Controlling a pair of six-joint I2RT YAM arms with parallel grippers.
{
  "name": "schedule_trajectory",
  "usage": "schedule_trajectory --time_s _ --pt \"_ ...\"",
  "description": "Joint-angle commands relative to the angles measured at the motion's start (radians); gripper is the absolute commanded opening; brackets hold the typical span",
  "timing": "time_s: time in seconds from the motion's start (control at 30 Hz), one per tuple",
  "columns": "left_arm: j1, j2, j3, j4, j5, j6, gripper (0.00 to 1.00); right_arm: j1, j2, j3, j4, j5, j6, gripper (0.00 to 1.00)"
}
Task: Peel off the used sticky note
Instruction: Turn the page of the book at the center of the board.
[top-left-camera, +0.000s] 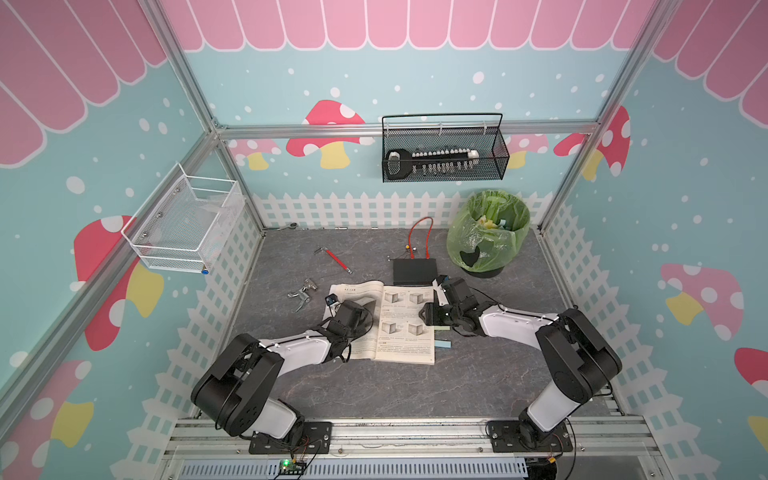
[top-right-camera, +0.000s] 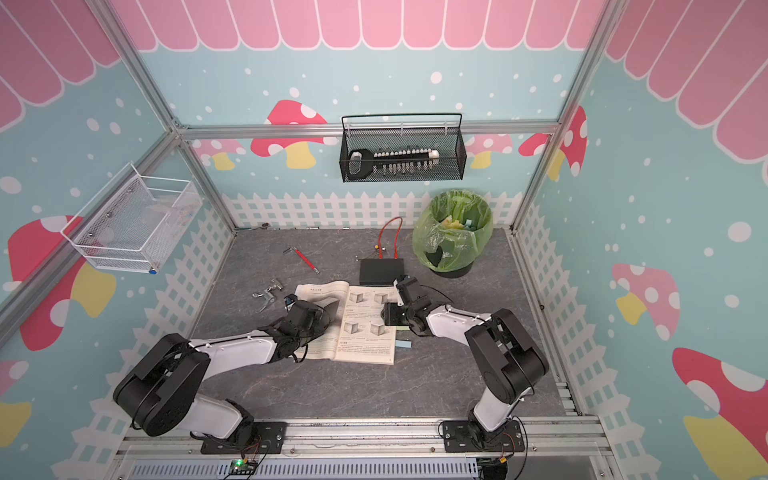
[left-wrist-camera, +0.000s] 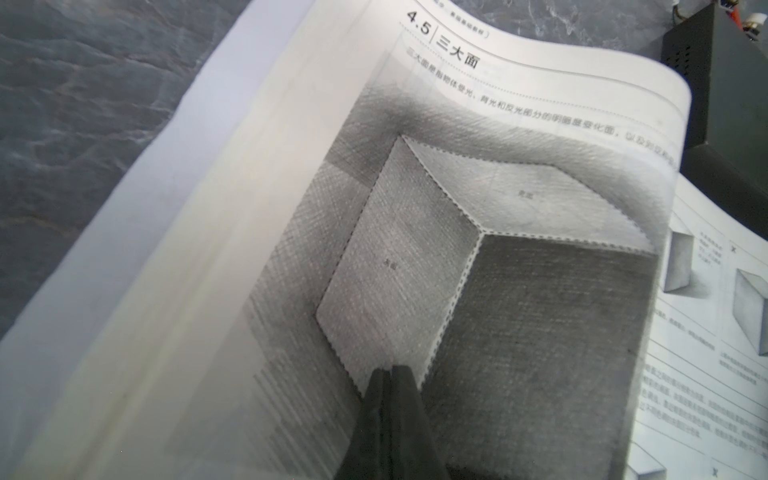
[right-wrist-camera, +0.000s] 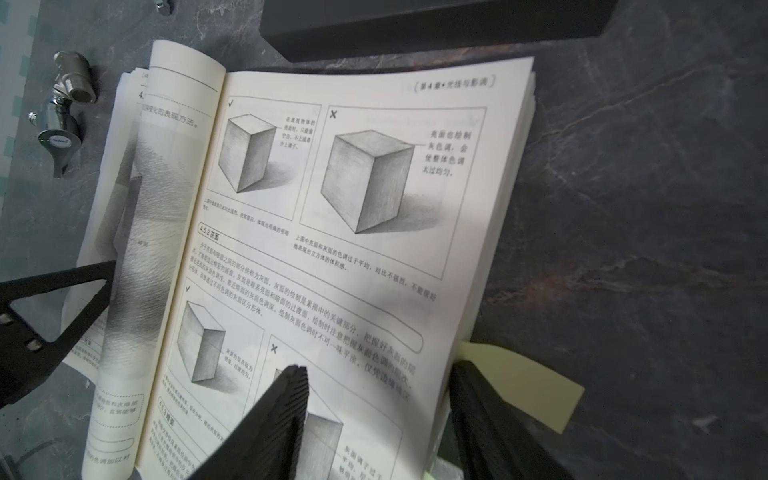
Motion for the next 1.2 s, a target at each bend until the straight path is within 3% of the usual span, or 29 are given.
schedule_trajectory --time_s 0.0,1.17 --pt "0.001 0.029 0.007 -0.042 0.048 0.018 0.0 0.013 0.016 0.032 0.004 0.008 -0.02 0.6" --pt "0.001 0.023 -0.016 -0.062 0.043 0.005 0.0 0.027 0.066 0.05 -0.016 0.067 -0.027 0.6"
